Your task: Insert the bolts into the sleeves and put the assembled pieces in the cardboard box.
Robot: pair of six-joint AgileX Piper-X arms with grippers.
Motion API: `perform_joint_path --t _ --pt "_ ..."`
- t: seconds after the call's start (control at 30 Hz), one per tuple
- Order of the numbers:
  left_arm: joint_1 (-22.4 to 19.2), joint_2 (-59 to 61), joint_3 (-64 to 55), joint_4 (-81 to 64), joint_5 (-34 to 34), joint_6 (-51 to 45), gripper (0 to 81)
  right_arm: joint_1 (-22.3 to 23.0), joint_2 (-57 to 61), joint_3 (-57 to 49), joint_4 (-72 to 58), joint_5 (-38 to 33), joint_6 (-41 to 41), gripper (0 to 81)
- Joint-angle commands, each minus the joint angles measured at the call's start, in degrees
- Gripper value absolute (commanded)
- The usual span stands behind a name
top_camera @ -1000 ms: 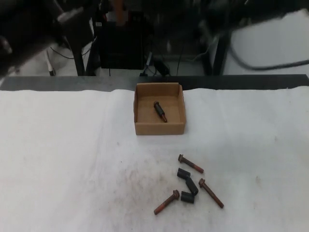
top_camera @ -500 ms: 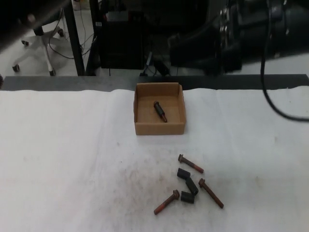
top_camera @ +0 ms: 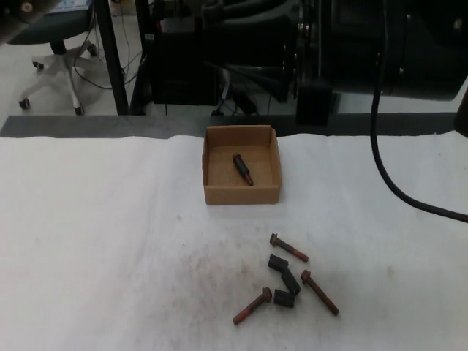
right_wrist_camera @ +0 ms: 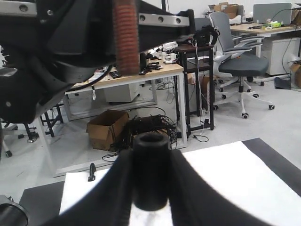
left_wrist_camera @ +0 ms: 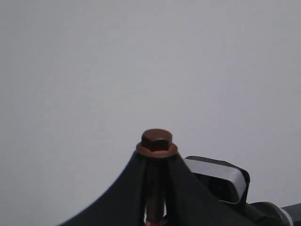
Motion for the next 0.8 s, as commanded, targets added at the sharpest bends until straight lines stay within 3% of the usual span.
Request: perform_joint_path --t 0.0,0.2,0.77 --pt "1.4 0.2 -0.5 -0.1 1.2 0.7 0.2 0.1 -0.5 0.0 -1.0 0.2 0.9 0.8" --pt "3.2 0.2 -0.5 -0.1 3.7 0.7 0.2 0.1 -0.5 0.0 -1.0 0.0 0.9 0.8" --pt "3.3 0.2 -0.5 6.4 4.7 1.5 0.2 0.1 -0.5 0.0 -5.0 -0.4 5.6 0.8"
